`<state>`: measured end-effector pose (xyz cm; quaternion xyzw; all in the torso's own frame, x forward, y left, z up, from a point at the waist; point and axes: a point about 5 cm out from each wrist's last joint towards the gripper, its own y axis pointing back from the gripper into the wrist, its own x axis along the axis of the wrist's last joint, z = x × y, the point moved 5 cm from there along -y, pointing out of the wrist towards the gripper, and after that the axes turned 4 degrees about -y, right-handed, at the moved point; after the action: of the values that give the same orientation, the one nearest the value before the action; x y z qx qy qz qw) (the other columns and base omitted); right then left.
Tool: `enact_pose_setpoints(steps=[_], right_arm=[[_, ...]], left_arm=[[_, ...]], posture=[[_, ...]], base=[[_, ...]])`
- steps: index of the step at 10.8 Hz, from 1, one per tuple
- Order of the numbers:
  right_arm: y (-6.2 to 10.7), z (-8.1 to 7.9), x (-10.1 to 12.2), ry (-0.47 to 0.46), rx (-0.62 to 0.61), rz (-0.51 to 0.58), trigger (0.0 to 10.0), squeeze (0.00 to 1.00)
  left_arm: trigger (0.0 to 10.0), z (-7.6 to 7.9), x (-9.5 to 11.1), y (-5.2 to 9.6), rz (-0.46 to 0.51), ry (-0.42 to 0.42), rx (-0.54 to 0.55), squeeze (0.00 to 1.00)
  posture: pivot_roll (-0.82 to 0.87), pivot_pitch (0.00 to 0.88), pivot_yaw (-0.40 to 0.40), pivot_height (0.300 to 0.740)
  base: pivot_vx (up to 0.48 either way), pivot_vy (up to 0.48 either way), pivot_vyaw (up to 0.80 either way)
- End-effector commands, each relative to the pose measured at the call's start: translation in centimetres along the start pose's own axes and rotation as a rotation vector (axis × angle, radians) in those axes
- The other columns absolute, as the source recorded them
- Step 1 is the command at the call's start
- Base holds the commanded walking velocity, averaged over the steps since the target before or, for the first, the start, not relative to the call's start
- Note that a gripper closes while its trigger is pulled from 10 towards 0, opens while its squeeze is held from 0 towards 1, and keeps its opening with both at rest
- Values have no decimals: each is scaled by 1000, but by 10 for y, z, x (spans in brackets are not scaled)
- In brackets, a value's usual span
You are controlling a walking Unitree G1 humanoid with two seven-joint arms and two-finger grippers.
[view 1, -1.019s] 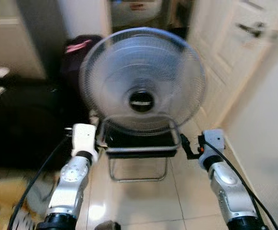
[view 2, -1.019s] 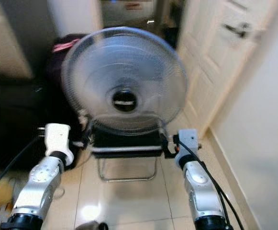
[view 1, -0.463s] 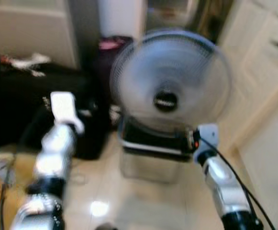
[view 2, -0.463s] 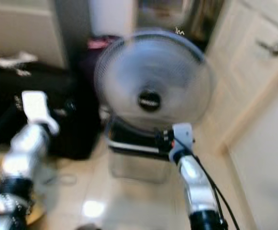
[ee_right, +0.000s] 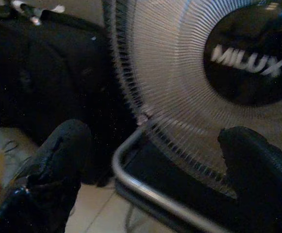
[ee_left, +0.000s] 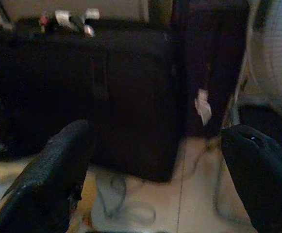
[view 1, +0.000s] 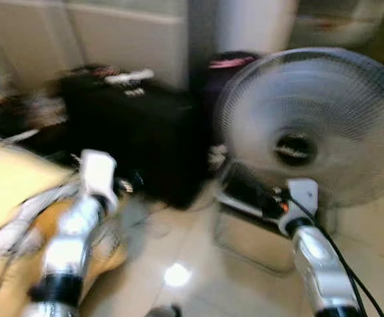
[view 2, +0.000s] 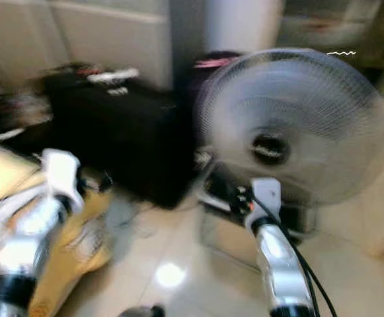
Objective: Clean up the room
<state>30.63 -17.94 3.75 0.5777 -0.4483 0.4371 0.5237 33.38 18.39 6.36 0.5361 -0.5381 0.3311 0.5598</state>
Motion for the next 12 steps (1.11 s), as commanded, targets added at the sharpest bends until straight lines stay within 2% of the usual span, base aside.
enact_pose_setpoints(steps=[1,2,4,5,6,7,8,9,10,12], right_arm=[[4,6,6,-6,-30,30,10000,1000],[5,7,6,29,-15,26,10000,1000],[6,8,7,-24,-26,14,10000,1000],[9,5,3,-55,-44,2,10000,1000],[11,-4,0,-45,-15,6,10000,1000],[9,-9,3,-79,12,27,10000,1000],[5,-16,-5,-71,32,-10,10000,1000],[3,-13,-1,-154,-1,2,10000,1000],[-2,-5,-8,-53,-50,-39,10000,1000],[-18,-5,11,-72,-89,15,10000,1000]], left_arm=[[10000,10,2,5,-7,-30,-35,67],[10000,13,1,11,9,0,-12,71],[10000,11,-9,25,-19,2,22,82],[10000,10,-13,34,-45,-1,20,82],[10000,2,-13,35,-49,22,65,90],[10000,0,-2,32,-21,22,93,90],[10000,-7,1,29,-20,-2,123,86],[10000,-14,8,24,-14,-35,126,82],[10000,-23,11,20,-11,-41,179,82],[10000,-19,16,9,2,-56,149,86]], posture=[[-75,0,31,740],[-65,0,21,740],[-60,0,22,740],[-60,0,34,740],[-47,0,45,740],[-8,0,25,740],[5,0,23,740],[-9,0,36,740],[-7,0,37,740],[-4,0,11,740]], base=[[0,0,800],[0,0,800],[0,0,800],[0,0,800],[0,0,800],[0,0,800],[0,0,800],[0,0,800],[0,0,800],[0,0,0]])
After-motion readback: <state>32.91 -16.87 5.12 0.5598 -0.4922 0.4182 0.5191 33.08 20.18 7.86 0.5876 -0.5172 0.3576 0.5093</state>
